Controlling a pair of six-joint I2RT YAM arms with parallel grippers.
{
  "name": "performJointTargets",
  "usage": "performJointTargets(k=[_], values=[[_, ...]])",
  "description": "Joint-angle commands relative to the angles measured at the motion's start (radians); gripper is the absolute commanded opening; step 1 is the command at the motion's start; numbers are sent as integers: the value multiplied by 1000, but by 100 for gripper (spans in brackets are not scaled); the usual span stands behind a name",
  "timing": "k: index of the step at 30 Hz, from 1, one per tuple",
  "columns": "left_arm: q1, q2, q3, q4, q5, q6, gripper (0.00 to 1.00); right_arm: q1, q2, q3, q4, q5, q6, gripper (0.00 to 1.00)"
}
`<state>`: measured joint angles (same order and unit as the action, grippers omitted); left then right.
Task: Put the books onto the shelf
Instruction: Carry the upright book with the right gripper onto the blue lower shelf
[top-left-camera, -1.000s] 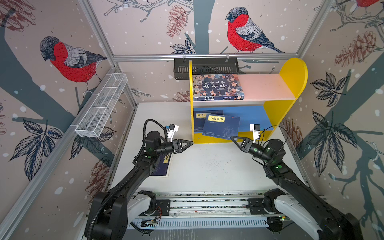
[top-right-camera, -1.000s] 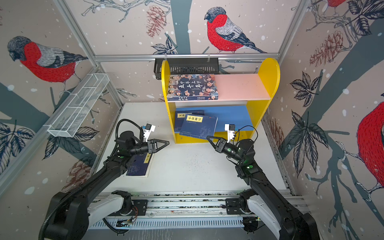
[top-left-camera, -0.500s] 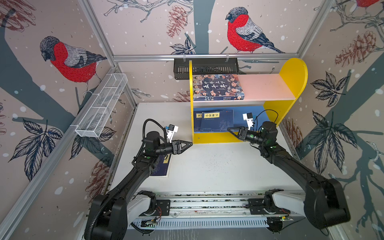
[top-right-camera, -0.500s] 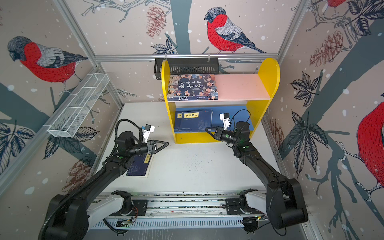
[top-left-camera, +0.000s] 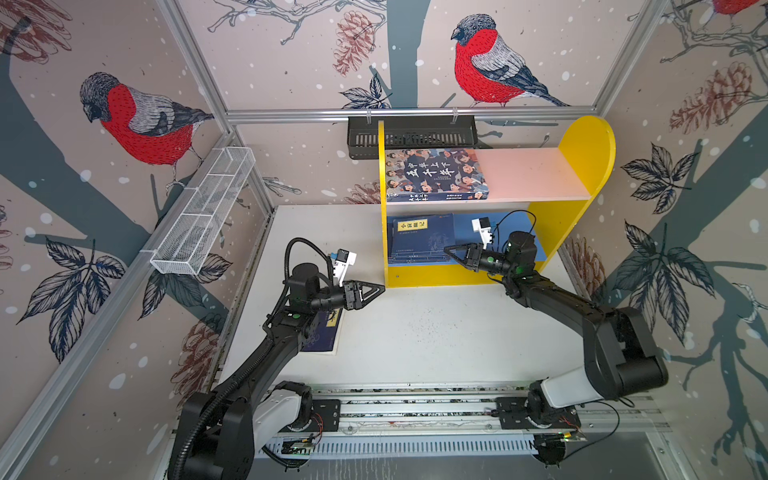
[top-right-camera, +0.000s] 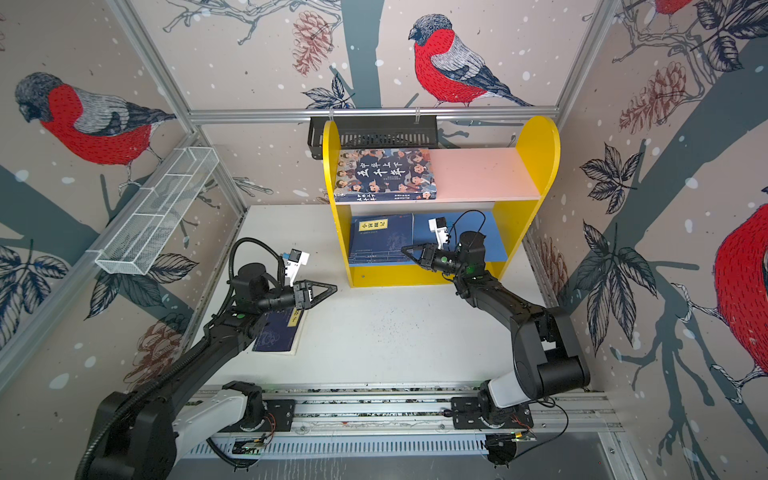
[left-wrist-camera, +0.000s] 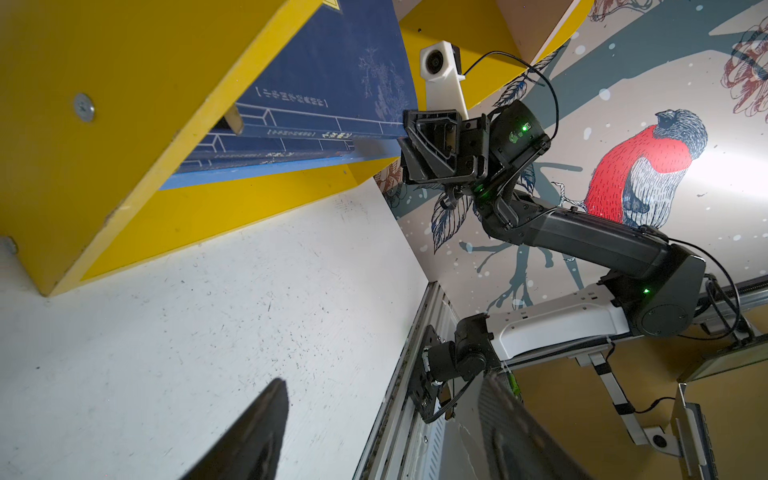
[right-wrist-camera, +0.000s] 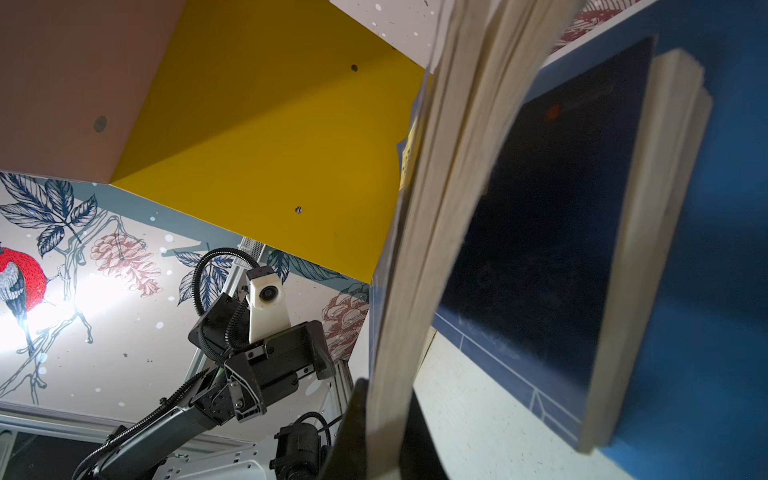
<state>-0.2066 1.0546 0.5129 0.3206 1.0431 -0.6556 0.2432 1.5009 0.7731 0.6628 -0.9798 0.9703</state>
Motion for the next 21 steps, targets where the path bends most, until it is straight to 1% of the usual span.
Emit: performJointTargets(k=[1,8,13,14,15,18,20,21], values=[[3,-4,-1,3,-3,12,73,5,11,13,73,-36,7,0],[3,-8,-4,4,-3,14,73,6,12,27,-20,-17,-46,2],[3,-12,-6,3,-5,14,73,9,9,48,-153,58,-121,18],[3,-13,-7,3,-5,15,73,12,10,49,-166,68,-127,23],[3,-14,-7,3,-5,17,73,13,10,51,-182,81,-135,26],[3,-17,-11,2,-6,18,73,21,11,61,-232,130,-157,30],[3,-18,-10,2,-6,20,73,31,11,71,-267,171,-170,38],[3,-18,-8,0,-9,20,73,37,11,76,-286,193,-176,40]])
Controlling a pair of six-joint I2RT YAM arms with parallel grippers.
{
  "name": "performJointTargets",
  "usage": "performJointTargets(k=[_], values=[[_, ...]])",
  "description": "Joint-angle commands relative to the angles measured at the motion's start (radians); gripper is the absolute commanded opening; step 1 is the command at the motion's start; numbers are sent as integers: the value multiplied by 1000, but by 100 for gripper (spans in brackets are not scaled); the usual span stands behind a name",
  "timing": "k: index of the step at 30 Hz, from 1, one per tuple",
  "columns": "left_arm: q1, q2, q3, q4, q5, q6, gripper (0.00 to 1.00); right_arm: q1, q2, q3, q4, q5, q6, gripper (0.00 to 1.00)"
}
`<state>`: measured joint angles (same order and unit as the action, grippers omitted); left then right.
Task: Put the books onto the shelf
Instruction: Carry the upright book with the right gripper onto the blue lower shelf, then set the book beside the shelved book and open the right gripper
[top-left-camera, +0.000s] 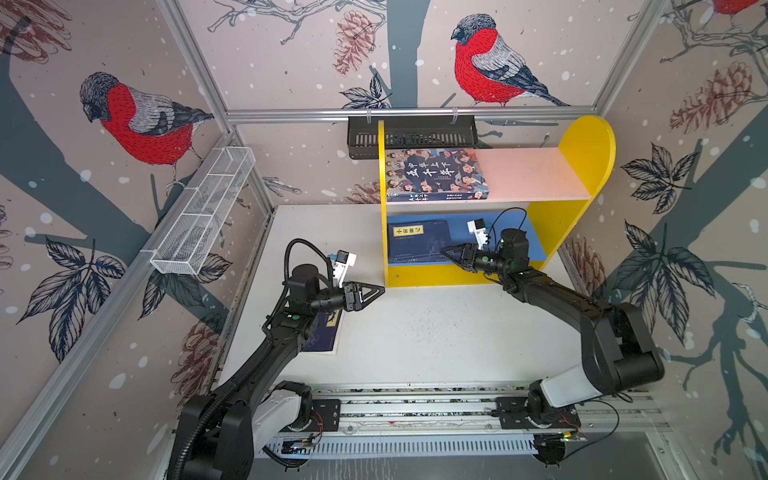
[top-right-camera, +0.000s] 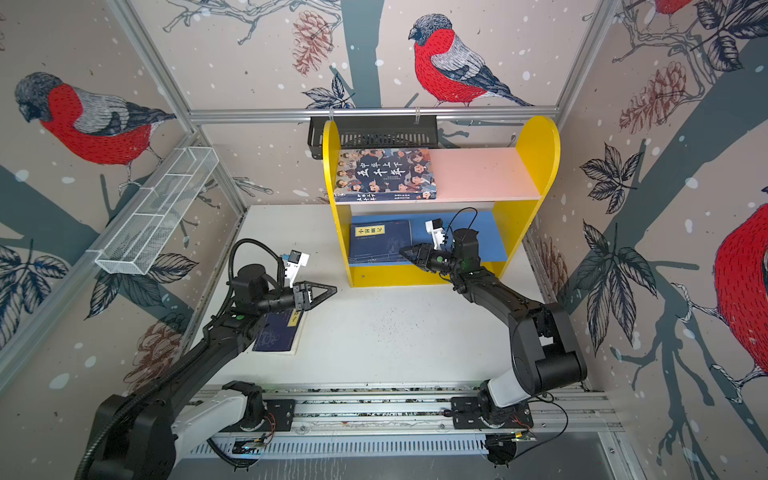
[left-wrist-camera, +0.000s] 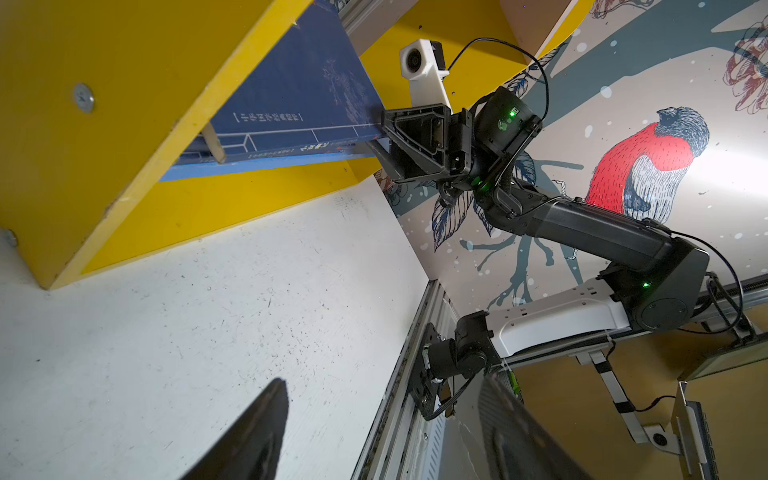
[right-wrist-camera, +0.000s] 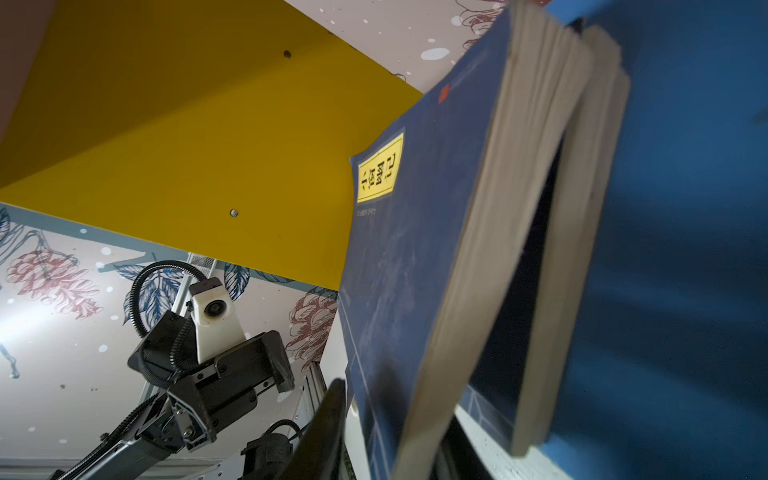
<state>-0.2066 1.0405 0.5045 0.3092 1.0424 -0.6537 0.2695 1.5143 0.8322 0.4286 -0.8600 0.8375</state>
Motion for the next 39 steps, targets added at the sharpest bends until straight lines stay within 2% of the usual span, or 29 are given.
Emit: performJointTargets(k=[1,4,9,16,19,24,29,34,39], values=[[3,-5,0,8,-13,21,73,18,-4,22,-72,95,-52,41],[3,-6,15,-38,-42,56,73,40,-9,50,-169,176,-94,51],[3,-7,68,-172,-150,172,73,71,-11,118,-347,286,-165,60],[-6,-5,118,-281,-252,295,72,77,-36,138,-448,416,-183,69],[-17,-2,142,-316,-277,343,72,76,-46,139,-458,434,-184,71],[-29,6,200,-378,-315,489,72,76,-80,141,-477,491,-193,73],[-50,32,209,-389,-413,614,72,76,-132,127,-471,512,-202,72],[-62,64,203,-349,-494,645,70,78,-165,105,-446,480,-211,68],[-66,94,206,-307,-515,644,67,87,-155,106,-429,449,-225,64]])
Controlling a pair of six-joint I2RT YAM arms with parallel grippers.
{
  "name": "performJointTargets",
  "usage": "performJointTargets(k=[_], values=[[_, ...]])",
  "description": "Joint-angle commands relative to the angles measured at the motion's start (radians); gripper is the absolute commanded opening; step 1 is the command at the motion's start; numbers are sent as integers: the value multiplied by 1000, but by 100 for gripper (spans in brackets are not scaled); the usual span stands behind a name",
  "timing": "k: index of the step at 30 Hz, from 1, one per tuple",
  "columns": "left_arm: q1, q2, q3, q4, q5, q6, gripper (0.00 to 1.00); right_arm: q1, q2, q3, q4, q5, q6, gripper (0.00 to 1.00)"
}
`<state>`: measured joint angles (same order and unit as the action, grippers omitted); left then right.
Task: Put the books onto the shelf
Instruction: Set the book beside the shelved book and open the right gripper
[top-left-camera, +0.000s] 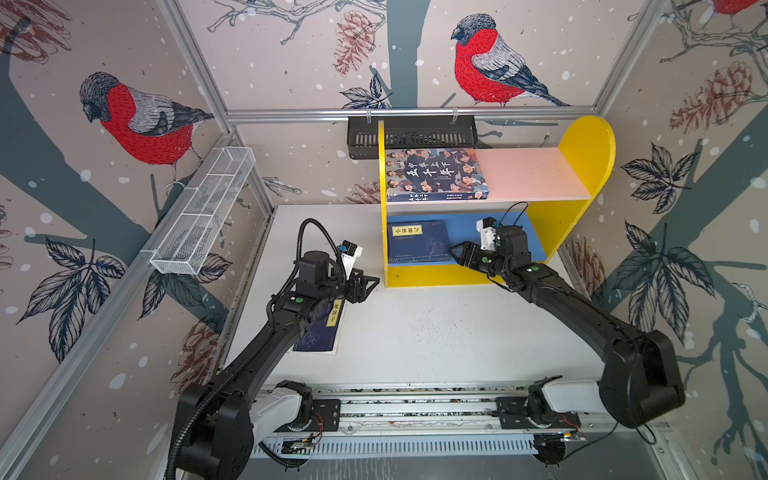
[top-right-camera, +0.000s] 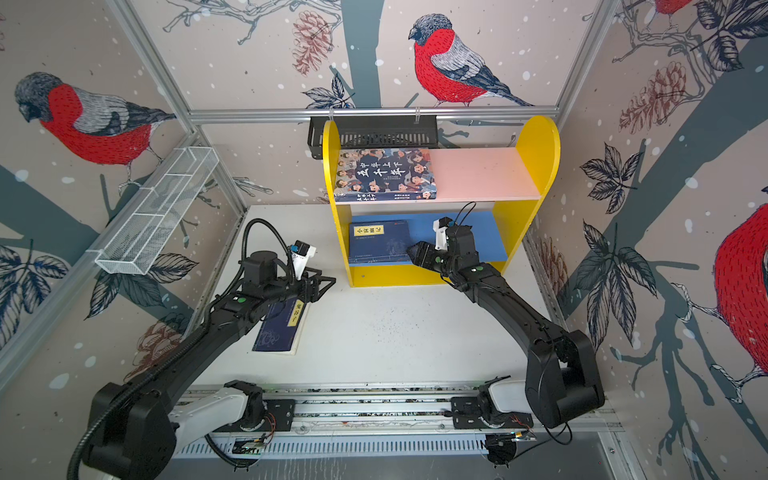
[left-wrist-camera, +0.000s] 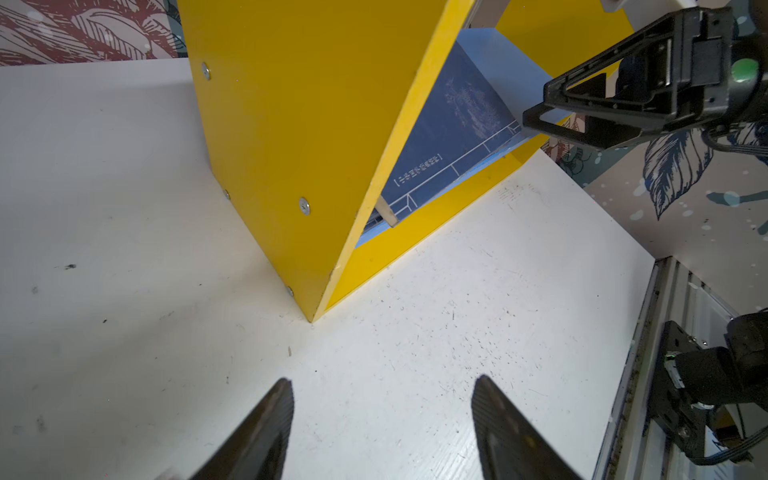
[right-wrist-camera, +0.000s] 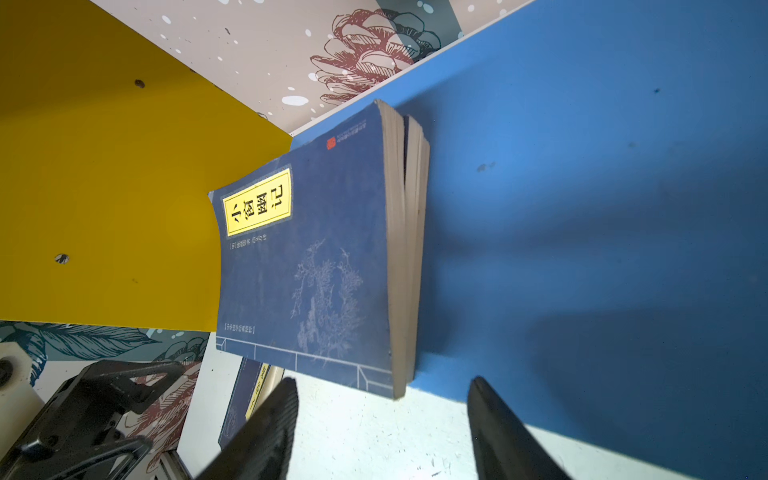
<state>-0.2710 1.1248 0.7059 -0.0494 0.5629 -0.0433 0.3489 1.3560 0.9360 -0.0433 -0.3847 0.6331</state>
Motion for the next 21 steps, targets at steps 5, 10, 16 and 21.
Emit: performJointTargets(k=[5,10,16,21], values=[[-4,47,3,79,-46,29,64,28,27,18,43,-34,-35,61],[-10,75,6,111,-46,12,61,43,46,41,25,-27,-50,58],[-16,96,17,119,-49,-3,59,56,48,54,7,-16,-61,57],[-22,96,12,126,-52,-10,59,62,43,59,-6,-11,-67,56]])
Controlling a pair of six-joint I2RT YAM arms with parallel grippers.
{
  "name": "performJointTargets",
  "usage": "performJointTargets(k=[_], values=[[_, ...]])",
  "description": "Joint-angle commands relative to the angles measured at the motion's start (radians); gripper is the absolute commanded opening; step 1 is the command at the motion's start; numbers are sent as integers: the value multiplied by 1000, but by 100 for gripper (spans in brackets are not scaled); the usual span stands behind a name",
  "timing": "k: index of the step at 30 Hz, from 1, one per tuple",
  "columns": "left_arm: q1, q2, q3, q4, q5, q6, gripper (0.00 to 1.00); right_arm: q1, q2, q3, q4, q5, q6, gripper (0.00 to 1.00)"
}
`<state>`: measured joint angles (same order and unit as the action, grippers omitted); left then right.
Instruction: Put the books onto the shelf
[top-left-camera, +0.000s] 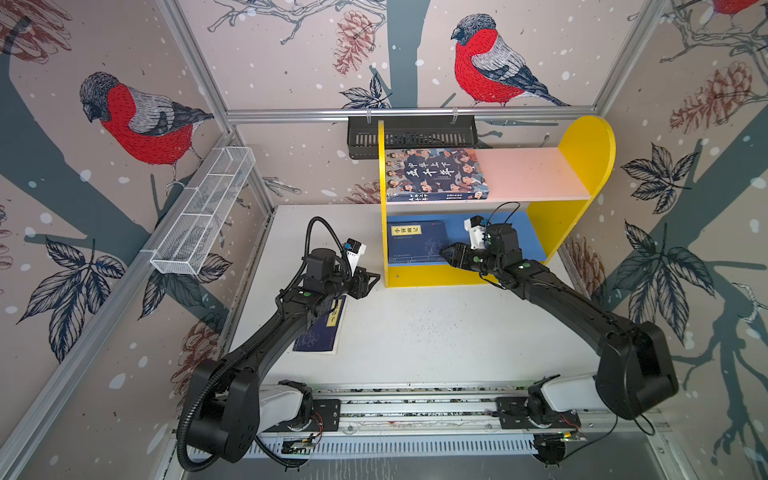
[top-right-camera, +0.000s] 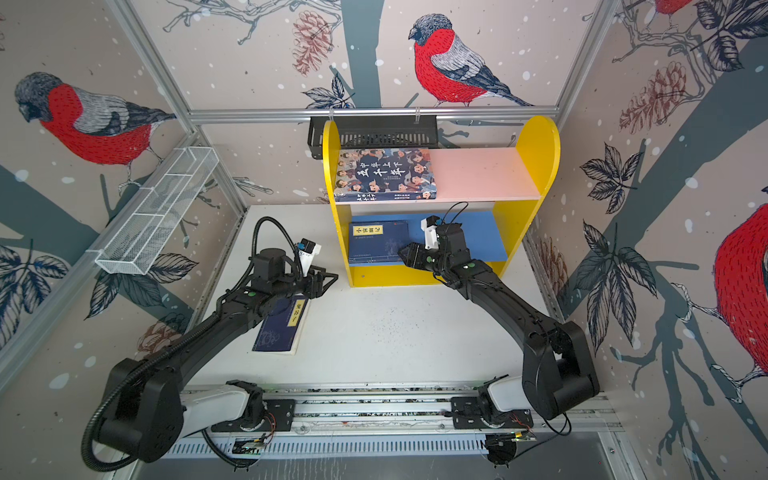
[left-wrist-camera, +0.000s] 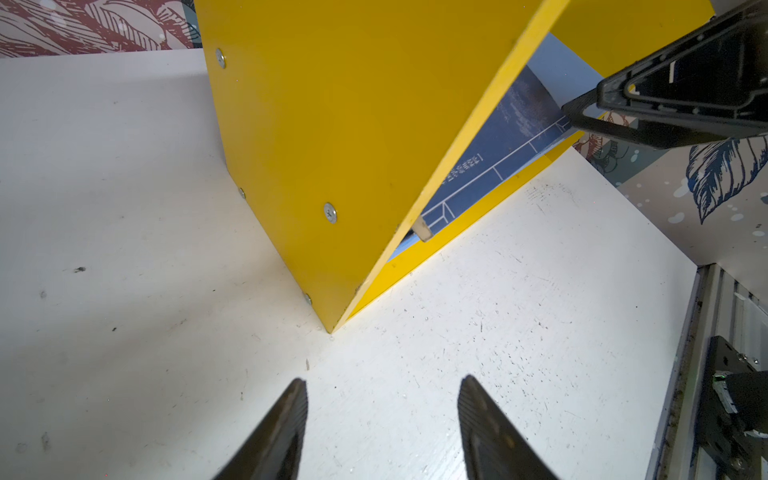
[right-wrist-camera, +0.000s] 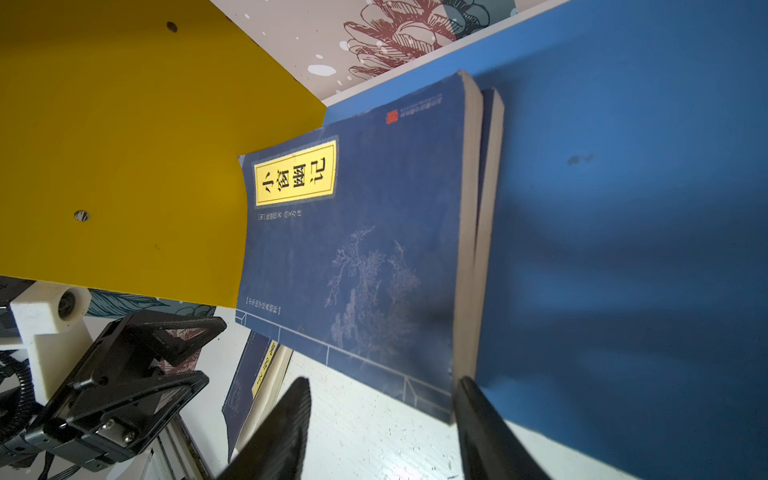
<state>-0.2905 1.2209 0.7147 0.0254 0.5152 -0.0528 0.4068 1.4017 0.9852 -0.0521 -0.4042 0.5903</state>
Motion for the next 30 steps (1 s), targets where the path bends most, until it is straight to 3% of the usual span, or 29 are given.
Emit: performJointTargets(k=[1,16,30], values=[[-2,0,1,51,-7,-2,59,4,-4,12,-1,11,-24,56],[-13,39,5,122,-5,5,58,12,14,29,-1,9,-24,57],[-18,93,-43,360,29,75,55,1,-104,-49,-30,100,-3,64]])
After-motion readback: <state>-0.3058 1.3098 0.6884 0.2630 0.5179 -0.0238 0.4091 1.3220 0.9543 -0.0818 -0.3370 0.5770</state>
